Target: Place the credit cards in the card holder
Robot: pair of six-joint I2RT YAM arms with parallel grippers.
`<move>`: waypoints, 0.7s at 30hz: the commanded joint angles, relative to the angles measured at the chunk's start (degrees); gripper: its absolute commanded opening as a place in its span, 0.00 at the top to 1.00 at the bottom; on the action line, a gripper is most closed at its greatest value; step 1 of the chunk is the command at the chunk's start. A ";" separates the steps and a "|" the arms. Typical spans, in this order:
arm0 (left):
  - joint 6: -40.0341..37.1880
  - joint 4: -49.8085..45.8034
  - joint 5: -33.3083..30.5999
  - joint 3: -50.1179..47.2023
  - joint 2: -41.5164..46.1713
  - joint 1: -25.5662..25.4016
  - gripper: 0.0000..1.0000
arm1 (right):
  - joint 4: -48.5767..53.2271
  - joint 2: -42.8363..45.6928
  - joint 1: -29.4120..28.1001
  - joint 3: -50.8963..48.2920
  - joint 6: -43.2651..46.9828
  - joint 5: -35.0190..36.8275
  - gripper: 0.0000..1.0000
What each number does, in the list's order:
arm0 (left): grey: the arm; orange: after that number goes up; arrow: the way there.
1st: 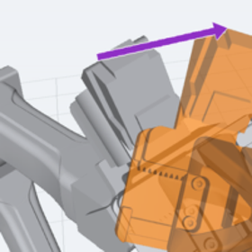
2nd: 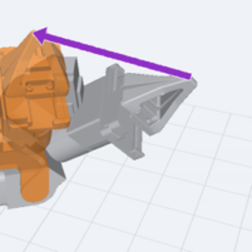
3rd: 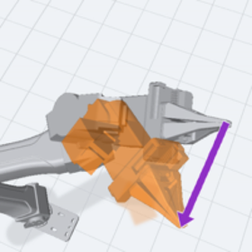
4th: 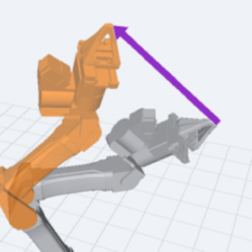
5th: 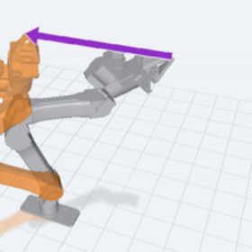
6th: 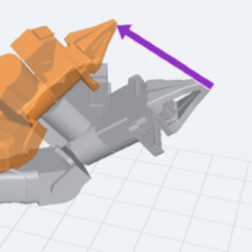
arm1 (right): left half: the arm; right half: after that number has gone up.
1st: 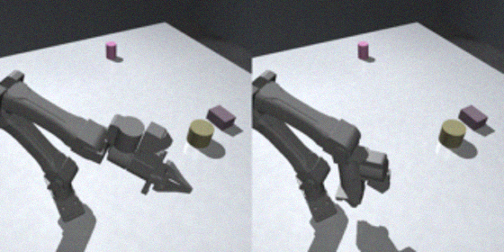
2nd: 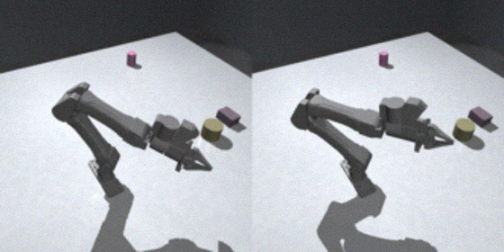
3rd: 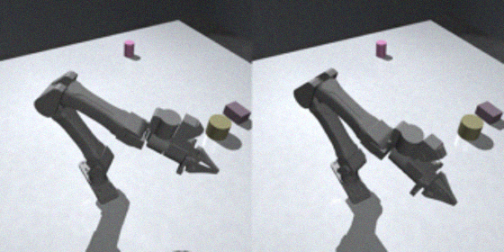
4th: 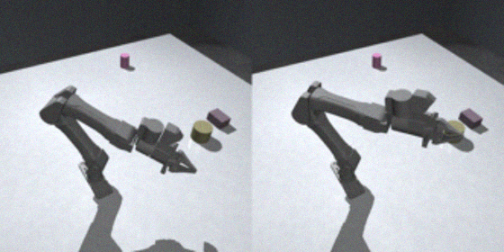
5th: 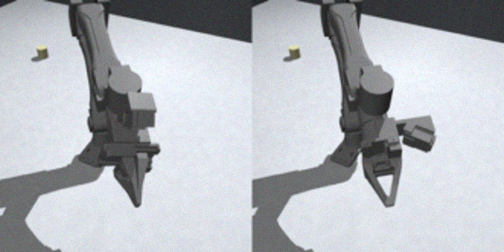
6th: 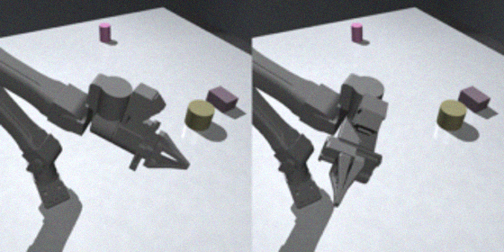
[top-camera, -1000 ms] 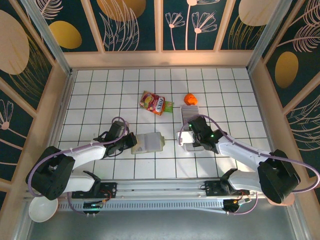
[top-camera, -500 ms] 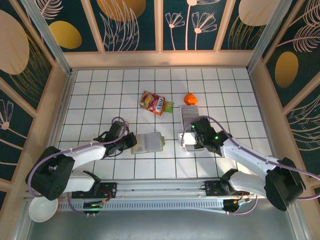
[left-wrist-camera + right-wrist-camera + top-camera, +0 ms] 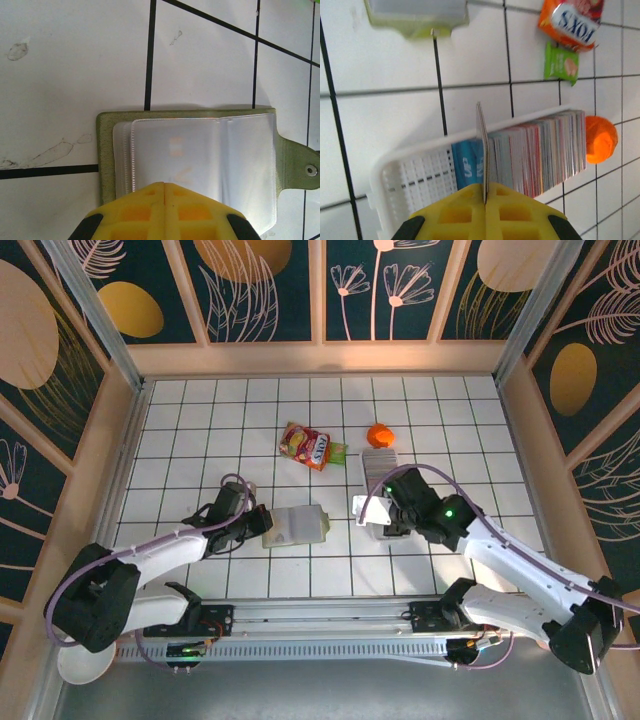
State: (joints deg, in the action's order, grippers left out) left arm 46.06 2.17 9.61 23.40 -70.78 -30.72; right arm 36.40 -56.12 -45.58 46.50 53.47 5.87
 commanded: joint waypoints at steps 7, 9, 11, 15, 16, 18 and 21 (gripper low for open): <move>1.06 -3.84 -3.32 -2.41 6.62 -0.12 0.98 | -10.59 -3.76 -0.89 7.77 -57.98 2.51 1.00; 1.37 -3.84 -3.45 -2.98 7.61 -0.22 0.97 | -11.14 -6.11 -0.50 7.42 -66.13 -3.75 1.00; 1.68 -3.39 -3.97 -3.65 8.40 -0.18 0.93 | -15.50 -8.01 -0.22 4.80 -77.41 -8.47 1.00; 2.71 -1.85 -5.44 -5.58 10.57 -0.22 0.79 | -28.31 -9.49 0.14 -1.66 -91.07 -15.67 1.00; 3.04 -1.53 -5.64 -6.00 11.17 -0.23 0.78 | -30.82 -10.28 0.34 -2.44 -93.01 -16.84 1.00; 3.33 -1.47 -5.82 -6.25 11.88 -0.21 0.77 | -32.14 -12.09 0.35 -2.39 -94.70 -17.24 1.00; 3.29 -1.69 -5.97 -6.09 11.85 -0.20 0.76 | -24.64 -14.51 -0.46 1.66 -90.84 -11.03 1.00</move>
State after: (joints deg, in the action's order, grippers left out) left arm 48.51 -0.01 4.82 17.65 -59.44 -30.72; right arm 12.03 -69.60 -45.76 44.73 -33.50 -7.62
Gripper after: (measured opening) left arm 0.237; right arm 0.038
